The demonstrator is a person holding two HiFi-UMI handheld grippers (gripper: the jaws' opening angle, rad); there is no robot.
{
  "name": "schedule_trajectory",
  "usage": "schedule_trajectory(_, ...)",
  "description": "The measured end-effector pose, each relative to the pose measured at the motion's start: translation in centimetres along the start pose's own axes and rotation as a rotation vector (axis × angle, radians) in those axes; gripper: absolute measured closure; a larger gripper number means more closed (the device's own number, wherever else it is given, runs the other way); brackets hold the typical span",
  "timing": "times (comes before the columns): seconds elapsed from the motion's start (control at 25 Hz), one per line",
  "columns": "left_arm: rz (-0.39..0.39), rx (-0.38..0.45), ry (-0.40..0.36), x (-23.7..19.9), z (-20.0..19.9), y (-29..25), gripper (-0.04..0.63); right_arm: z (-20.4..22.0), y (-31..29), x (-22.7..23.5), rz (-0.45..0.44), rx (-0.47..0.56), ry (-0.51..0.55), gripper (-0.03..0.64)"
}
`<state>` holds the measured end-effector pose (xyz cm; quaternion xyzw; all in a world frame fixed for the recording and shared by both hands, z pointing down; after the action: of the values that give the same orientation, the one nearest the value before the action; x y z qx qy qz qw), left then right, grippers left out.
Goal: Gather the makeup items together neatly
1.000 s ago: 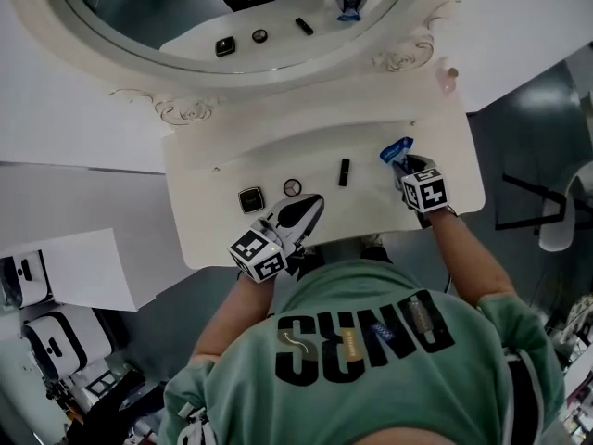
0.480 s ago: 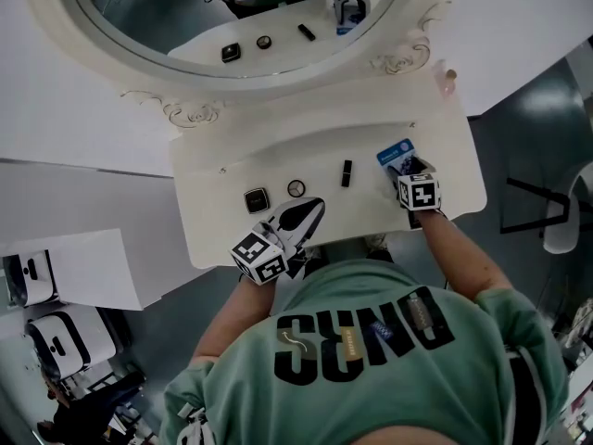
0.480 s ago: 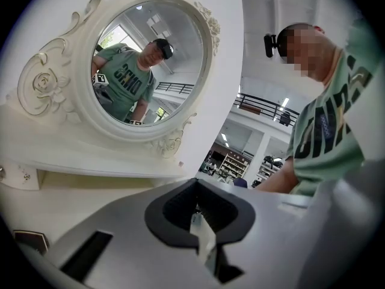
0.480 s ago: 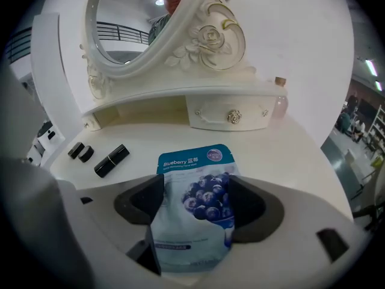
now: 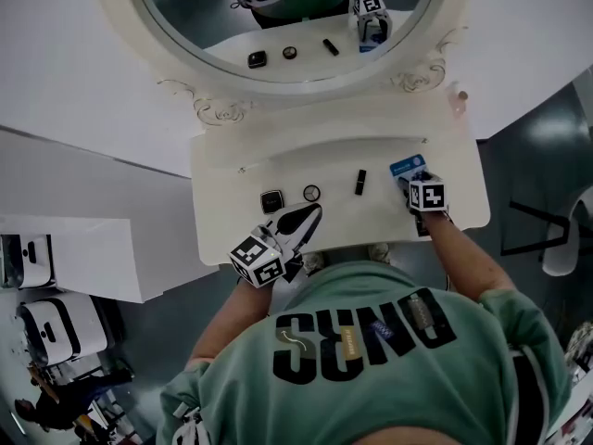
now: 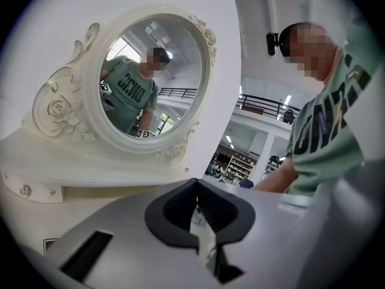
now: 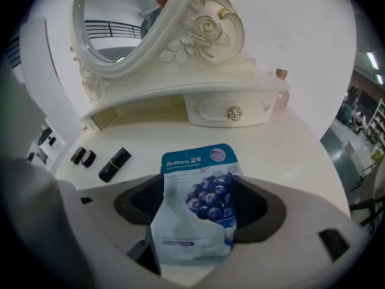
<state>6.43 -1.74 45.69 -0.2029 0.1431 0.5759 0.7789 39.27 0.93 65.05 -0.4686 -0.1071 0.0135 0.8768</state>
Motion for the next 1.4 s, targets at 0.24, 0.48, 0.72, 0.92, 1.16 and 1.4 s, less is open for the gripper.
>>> schedule_trajectory(0.24,-0.013,0.027,-0.035,-0.3,-2.0,1.6,0.585,-3.1,4.3,-2.1,-0.062,0.095,0.102,0.288)
schedule_trajectory(0.48,-0.031,0.096,-0.062,-0.4,-5.2,2.7,0.586,-8.6,9.8,-4.4,-0.142,0.241,0.196,0.303)
schedule_trajectory(0.72,-0.022,0.166,-0.119,-0.1,-8.9,2.7,0.586,-14.8,15.2,-7.8,-0.297,0.421,0.293,0.375)
schedule_trajectory(0.92,-0.044,0.199,-0.147,0.2,-10.2,4.1,0.586,-16.3,19.2,-10.5,-0.422,0.527,0.388,0.44)
schedule_trajectory(1.16,-0.101,0.262,-0.138,-1.5,-11.2,5.5,0.586,-17.8,20.3,-10.8,-0.444,0.624,0.382,0.614)
schedule_trajectory(1.4,-0.125,0.287,-0.134,-2.0,-11.4,5.5,0.586,-18.5,19.8,-12.1,-0.499,0.599,0.445,0.623)
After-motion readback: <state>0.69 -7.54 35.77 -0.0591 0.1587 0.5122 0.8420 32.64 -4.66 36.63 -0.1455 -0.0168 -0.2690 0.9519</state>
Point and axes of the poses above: the fingertips, and each gripper's own axes: y backward along the fingers, x to its right, z out of its underside, the point moved 5 cm from there along y, backward along the fingers, and after that the axes turned 5 degrees about -z, right-handed, at the moved point
